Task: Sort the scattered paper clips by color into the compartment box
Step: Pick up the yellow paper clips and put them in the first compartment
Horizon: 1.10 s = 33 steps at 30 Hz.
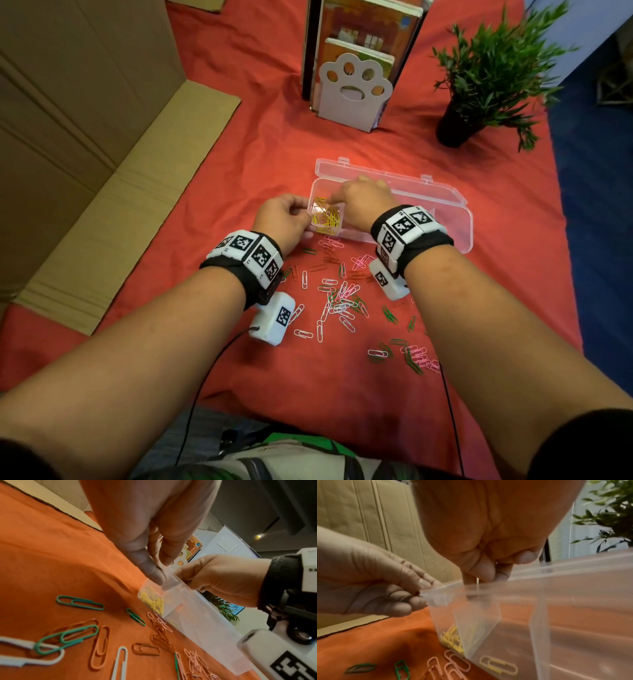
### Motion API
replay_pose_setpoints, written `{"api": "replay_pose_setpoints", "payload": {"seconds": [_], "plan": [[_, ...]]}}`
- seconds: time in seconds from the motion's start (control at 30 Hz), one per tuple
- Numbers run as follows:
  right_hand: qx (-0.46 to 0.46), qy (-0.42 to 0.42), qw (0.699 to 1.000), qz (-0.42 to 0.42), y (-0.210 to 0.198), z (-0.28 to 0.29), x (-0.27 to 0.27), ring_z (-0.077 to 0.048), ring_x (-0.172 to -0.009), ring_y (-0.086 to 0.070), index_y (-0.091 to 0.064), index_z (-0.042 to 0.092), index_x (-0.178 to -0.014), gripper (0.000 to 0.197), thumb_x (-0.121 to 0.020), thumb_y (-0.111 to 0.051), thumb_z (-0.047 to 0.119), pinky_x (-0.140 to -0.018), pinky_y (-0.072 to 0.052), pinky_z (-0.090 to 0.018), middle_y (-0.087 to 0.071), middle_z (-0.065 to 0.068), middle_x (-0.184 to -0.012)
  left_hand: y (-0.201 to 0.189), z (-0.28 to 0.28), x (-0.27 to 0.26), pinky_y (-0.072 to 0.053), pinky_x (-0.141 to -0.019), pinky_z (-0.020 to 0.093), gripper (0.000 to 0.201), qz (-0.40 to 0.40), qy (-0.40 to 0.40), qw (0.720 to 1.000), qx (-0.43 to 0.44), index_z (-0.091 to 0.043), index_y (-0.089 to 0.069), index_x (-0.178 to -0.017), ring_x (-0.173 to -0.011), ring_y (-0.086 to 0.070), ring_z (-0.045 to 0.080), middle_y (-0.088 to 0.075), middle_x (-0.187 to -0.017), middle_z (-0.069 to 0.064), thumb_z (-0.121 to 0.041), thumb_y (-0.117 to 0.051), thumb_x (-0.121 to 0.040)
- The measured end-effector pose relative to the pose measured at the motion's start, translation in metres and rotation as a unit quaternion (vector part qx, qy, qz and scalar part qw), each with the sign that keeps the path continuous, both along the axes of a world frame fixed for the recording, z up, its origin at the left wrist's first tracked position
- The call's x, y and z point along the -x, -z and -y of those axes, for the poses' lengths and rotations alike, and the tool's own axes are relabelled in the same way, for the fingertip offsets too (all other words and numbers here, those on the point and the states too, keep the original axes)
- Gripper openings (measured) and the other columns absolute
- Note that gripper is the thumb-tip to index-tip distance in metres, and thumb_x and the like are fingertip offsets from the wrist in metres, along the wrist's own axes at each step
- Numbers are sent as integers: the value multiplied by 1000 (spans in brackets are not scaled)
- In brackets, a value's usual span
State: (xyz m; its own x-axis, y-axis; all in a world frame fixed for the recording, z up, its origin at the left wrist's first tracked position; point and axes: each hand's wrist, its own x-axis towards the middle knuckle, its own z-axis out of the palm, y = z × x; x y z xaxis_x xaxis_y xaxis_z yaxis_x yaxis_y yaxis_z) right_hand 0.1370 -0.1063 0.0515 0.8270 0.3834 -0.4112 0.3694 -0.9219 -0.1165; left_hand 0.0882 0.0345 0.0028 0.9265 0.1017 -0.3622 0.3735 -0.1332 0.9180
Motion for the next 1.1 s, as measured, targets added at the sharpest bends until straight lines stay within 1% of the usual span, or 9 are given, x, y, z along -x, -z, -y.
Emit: {"api": "replay_pose_setpoints", "payload": {"seconds": [0.2,0.33,0.43,0.57,0.67,0.73,0.8,0.93,1.1], "plan": [[62,-69,996,8,-5,-2,12,-23,-120,-51,-60,39,-118,40,-89,-44,17,-98,-34,-43,-54,1,-125,5,2,8,-53,-53,13,17,19,-18,999,27,-12,-60,-99,-48,-62,-1,-57,-73,-1,-1,-52,-88],[135,-87,987,-9,1,-15,16,-25,-117,-54,-60,28,-119,35,-93,-39,18,-97,-35,-47,-50,-3,-124,7,3,10,-55,-56,15,16,33,-25,999,19,-12,-60,-99,-51,-62,1,-58,-81,2,-3,-54,-88],[144,-79,986,-42,2,-19,15,-30,-121,-51,-55,17,-124,34,-93,-40,17,-95,-39,-47,-48,-8,-129,6,5,12,-55,-56,15,16,34,-31,999,23,-8,-60,-102,-52,-62,2,-57,-76,-1,-3,-54,-88],[87,-56,993,-60,5,-12,12,-31,-114,-54,-59,12,-120,32,-91,-48,17,-92,-45,-40,-52,-11,-124,6,4,11,-54,-55,14,16,28,-33,999,26,-7,-60,-103,-57,-62,7,-57,-78,1,-3,-54,-88],[-21,20,997,-69,-1,-2,9,-28,-119,-52,-60,9,-122,42,-85,-46,-4,-99,-43,-34,-54,-11,-130,8,3,12,-55,-56,14,16,28,-29,999,22,-9,-61,-102,-53,-62,2,-59,-83,5,-4,-55,-88],[-95,83,989,-74,-9,4,9,-24,-124,-50,-58,17,-126,54,-80,-45,-7,-101,-42,-30,-53,-5,-136,8,3,14,-55,-58,14,15,27,-29,999,26,-10,-61,-101,-54,-63,1,-59,-84,4,-5,-56,-88],[-111,86,989,-46,-9,7,10,-24,-123,-50,-57,28,-126,56,-80,-44,-2,-100,-44,-35,-55,-2,-135,7,3,15,-55,-58,14,16,29,-30,999,28,-9,-61,-102,-55,-63,1,-60,-84,2,-6,-56,-87],[-40,-4,996,77,-7,1,18,-27,-113,-58,-60,30,-119,42,-85,-46,10,-87,-51,-38,-62,-2,-123,7,3,20,-55,-57,13,17,37,-33,998,37,-5,-61,-104,-52,-62,-1,-58,-79,-1,-5,-56,-88],[74,-85,993,37,-3,-18,26,-30,-112,-57,-58,16,-121,33,-93,-40,15,-81,-46,-40,-55,-7,-124,7,3,24,-55,-58,16,17,45,-25,998,36,-7,-59,-103,-51,-62,-1,-58,-79,-3,-2,-53,-89]]}}
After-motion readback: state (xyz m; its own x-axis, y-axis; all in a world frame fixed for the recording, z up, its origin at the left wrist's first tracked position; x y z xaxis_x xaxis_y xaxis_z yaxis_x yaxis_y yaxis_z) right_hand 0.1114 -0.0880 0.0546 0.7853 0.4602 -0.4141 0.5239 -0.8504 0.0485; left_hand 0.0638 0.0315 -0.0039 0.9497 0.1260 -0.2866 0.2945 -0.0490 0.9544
